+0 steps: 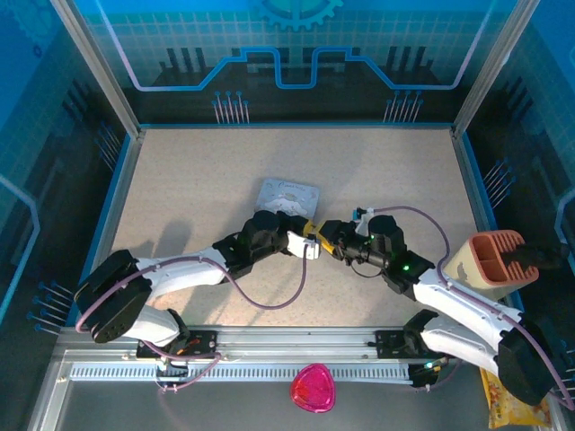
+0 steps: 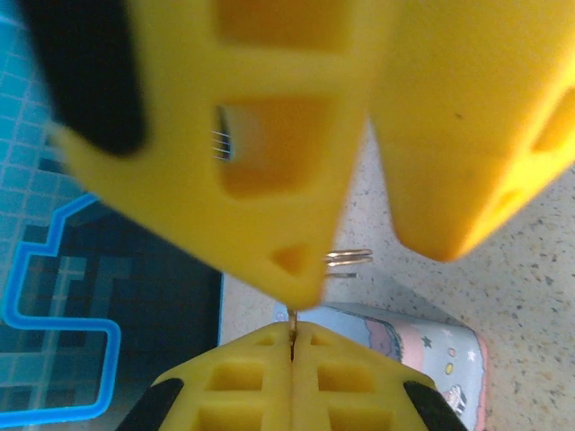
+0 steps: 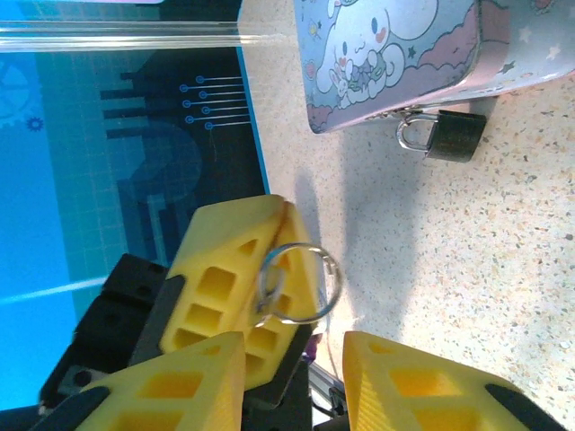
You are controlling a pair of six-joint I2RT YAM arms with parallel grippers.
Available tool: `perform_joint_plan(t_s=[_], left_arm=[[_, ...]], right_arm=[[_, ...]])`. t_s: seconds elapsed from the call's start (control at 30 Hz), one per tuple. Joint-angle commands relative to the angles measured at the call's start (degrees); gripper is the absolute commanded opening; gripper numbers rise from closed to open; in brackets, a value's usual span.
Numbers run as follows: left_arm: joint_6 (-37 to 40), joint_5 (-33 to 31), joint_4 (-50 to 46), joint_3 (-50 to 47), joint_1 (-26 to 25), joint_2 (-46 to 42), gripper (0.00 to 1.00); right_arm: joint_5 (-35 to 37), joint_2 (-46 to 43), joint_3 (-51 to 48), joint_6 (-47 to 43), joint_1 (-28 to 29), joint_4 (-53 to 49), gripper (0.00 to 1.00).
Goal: Unlock a padlock with a key
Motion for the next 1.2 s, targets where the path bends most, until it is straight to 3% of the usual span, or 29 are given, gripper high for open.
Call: perform_joint_plan(t_s=[0.0,0.57,1.17], left_arm=[[0.6,0.3,2.6,-0.6,-0.6,-0.1,0.00],[-1.7,2.3,0.2,-4.6,-1.0,-3.9,0.00],[-1.2,0.9,1.9,-4.6,-2.8,-3.3,0.00]], right_arm=[[0.1,0.4,0.7,1.0,0.6,0.8,0.33],[-1.0,1.2,0.9,1.4,-0.6,5.4,0.32],[-1.6,2.9,1.1,0.3,-0.6,2.8,0.28]])
